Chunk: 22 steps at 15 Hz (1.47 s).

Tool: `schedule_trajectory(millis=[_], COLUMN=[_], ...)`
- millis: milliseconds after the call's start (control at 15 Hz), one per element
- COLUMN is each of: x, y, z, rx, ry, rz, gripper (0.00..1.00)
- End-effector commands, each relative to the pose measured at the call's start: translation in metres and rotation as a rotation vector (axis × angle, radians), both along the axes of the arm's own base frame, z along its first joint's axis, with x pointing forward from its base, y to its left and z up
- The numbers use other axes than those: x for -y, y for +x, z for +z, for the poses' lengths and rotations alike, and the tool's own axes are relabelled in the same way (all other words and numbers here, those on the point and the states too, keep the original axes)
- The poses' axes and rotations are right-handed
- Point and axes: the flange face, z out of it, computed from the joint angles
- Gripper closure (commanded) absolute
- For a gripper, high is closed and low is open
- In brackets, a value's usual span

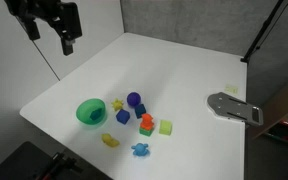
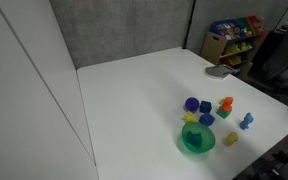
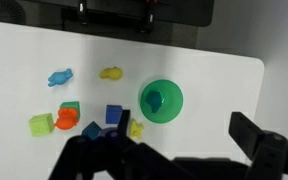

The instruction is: Put the orange toy in the green bowl

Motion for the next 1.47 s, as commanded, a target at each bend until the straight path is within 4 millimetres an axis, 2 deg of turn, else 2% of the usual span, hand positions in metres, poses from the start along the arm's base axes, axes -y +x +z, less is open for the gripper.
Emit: schedule_trajectory(millis=[0, 467, 867, 1133, 1400], x=[0.000, -0.002, -0.036, -0.052, -0.051], y=[0.000, 0.003, 0.024, 0.035, 0.053], z=[0.001, 0.001, -0.003, -0.018, -0.049], rx=[0.000, 0.001, 0.102, 0.184, 0.199], ry=[0.000, -0.007, -0.081, -0.140, -0.217], rz=[0.000, -0.008, -0.030, -0.051, -0.087], gripper=[0.00, 0.00, 0.00, 0.00, 0.00])
